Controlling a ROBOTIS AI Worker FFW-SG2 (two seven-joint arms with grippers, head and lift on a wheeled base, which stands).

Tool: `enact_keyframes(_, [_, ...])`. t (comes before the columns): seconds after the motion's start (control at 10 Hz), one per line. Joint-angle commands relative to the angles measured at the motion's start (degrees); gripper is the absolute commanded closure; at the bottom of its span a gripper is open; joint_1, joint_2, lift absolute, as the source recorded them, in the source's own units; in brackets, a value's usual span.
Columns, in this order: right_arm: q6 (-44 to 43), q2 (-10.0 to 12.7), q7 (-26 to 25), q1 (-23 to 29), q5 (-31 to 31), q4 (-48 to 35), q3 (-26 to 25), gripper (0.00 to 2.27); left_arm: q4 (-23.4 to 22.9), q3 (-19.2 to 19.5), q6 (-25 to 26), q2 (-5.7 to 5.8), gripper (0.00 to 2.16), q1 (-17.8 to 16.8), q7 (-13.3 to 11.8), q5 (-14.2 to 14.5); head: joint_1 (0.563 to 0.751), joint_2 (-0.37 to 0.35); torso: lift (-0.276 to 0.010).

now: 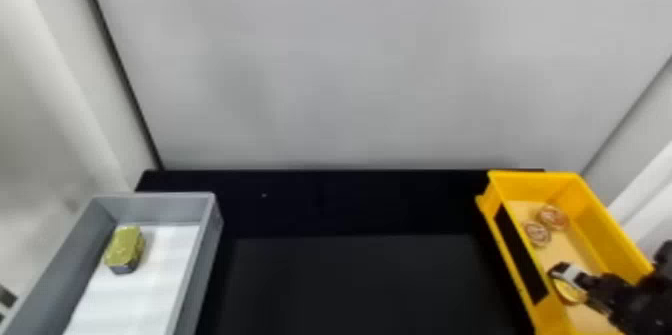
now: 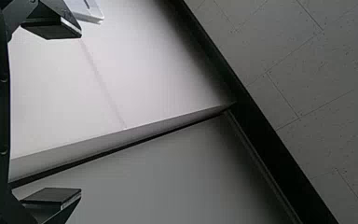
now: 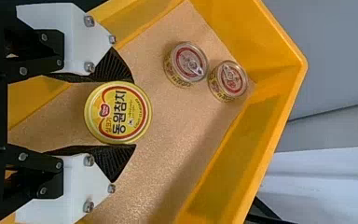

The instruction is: Pick up the round yellow can and place it in the yellow rectangular box

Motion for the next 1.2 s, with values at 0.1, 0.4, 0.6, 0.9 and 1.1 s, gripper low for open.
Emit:
enact_keyframes(0.1, [-0.1, 0.0, -0.1, 0.0, -0.1, 0.1, 0.0, 0.65, -0.1, 0.0, 0.0, 0.0, 0.09, 0.0, -0.1, 0.0, 0.694, -0.078, -0.002])
enact_keyframes(0.4, [0.0, -0.2, -2.0, 0.0, -0.9, -0.6, 0.4, 0.0, -0.1, 0.0, -0.1, 0.0, 0.09, 0.0, -0.1, -0.1, 0.694, -0.078, -0.002])
enact_keyframes(0.6, [-0.4, -0.3, -2.4, 0.1, -0.9, -1.4, 0.5, 0.0, -0.1, 0.1, 0.0, 0.0, 0.09, 0.1, 0.0, -0.1, 0.694, -0.078, -0.002])
enact_keyframes(0.9, [-1.1, -0.4, -3.0, 0.4, -1.3, -6.0, 0.7, 0.0, -0.1, 0.1, 0.0, 0.0, 0.09, 0.2, 0.0, -0.1, 0.694, -0.078, -0.002])
enact_keyframes(1.1, [-1.6, -0.6, -4.1, 0.6, -1.3, -13.3, 0.8, 0.0, -0.2, 0.1, 0.0, 0.0, 0.09, 0.2, 0.0, -0.1, 0.694, -0.078, -0.002])
